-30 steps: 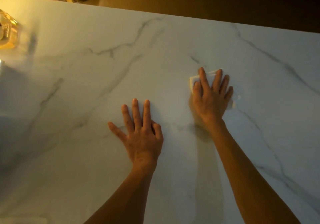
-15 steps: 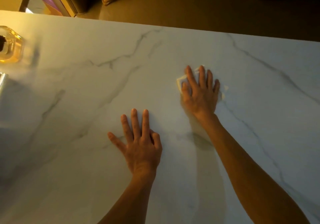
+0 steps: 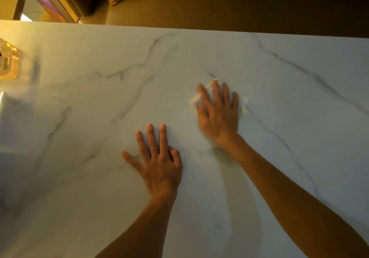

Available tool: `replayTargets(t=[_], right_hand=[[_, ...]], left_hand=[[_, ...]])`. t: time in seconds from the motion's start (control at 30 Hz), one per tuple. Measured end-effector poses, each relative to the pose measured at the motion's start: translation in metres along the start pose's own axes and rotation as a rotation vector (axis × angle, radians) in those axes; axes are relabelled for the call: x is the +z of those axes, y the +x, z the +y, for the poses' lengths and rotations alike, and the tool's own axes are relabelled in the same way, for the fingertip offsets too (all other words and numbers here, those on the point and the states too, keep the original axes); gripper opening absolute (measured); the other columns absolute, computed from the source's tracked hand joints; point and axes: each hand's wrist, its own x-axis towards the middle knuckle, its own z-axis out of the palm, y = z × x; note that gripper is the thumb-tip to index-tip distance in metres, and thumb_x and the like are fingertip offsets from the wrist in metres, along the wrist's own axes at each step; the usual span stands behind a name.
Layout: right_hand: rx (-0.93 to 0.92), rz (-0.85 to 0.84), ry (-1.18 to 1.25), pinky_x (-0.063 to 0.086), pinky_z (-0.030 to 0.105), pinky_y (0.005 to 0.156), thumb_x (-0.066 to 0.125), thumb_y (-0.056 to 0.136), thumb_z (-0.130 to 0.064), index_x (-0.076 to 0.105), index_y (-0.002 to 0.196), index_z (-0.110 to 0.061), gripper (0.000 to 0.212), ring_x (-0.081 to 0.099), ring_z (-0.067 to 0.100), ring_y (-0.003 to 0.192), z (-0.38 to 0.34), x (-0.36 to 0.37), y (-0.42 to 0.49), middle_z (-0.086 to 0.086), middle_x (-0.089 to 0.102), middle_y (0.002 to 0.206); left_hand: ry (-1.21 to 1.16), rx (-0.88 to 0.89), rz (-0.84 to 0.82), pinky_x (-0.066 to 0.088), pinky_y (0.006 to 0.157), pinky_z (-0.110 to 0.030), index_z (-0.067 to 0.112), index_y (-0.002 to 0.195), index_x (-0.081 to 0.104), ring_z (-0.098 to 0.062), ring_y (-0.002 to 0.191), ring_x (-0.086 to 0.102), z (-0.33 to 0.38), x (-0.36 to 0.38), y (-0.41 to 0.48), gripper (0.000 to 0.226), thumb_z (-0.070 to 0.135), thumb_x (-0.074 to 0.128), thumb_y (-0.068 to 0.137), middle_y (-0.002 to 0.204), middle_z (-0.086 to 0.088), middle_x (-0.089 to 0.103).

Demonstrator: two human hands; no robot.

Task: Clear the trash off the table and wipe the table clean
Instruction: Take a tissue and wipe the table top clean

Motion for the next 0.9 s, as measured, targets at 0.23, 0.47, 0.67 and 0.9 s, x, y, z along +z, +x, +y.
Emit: replayTargets(t=[0.23,0.47,0.67,0.9], right_hand=[[-0.107,-0.065,-0.061,0.017,0.049,0.118,0.026,0.096,-0.055,0.024,0.148,-0.044,0.053,0.022,0.024,0.147,0.033,-0.002,-0.047,-0.001,0.024,0.160],[-0.083,-0.024,-0.037,0.014,0.051,0.118,0.025,0.098,-0.051,0.026,0.148,-0.043,0.051,0.020,0.026,0.148,0.006,-0.003,-0.051,0.004,0.023,0.160],[0.053,-0.069,-0.077,0.019,0.051,0.117,0.024,0.098,-0.051,0.028,0.149,-0.038,0.053,0.026,0.029,0.146,0.083,-0.004,-0.090,0.004,0.026,0.159],[0.494,0.081,0.061,0.022,0.061,0.113,0.028,0.098,-0.047,0.034,0.148,-0.035,0.051,0.029,0.036,0.143,0.043,0.011,-0.021,0.012,0.034,0.155]], left_hand=[[-0.010,-0.006,0.002,0.001,0.111,-0.071,0.039,0.151,0.017,-0.022,0.151,-0.002,-0.001,0.002,-0.001,0.064,0.037,0.028,0.088,0.162,0.007,0.011],[0.000,0.014,-0.022,-0.001,0.111,-0.071,0.039,0.151,0.014,-0.022,0.151,-0.005,0.000,-0.001,-0.002,0.065,0.039,0.027,0.088,0.163,0.008,0.006],[0.002,0.002,-0.037,-0.002,0.111,-0.071,0.040,0.151,0.011,-0.021,0.151,-0.007,0.000,0.000,-0.001,0.065,0.038,0.028,0.088,0.163,0.009,0.006],[0.011,0.019,-0.020,-0.002,0.111,-0.071,0.039,0.152,0.012,-0.022,0.151,-0.006,-0.001,0.000,-0.002,0.066,0.037,0.030,0.088,0.163,0.007,0.007]])
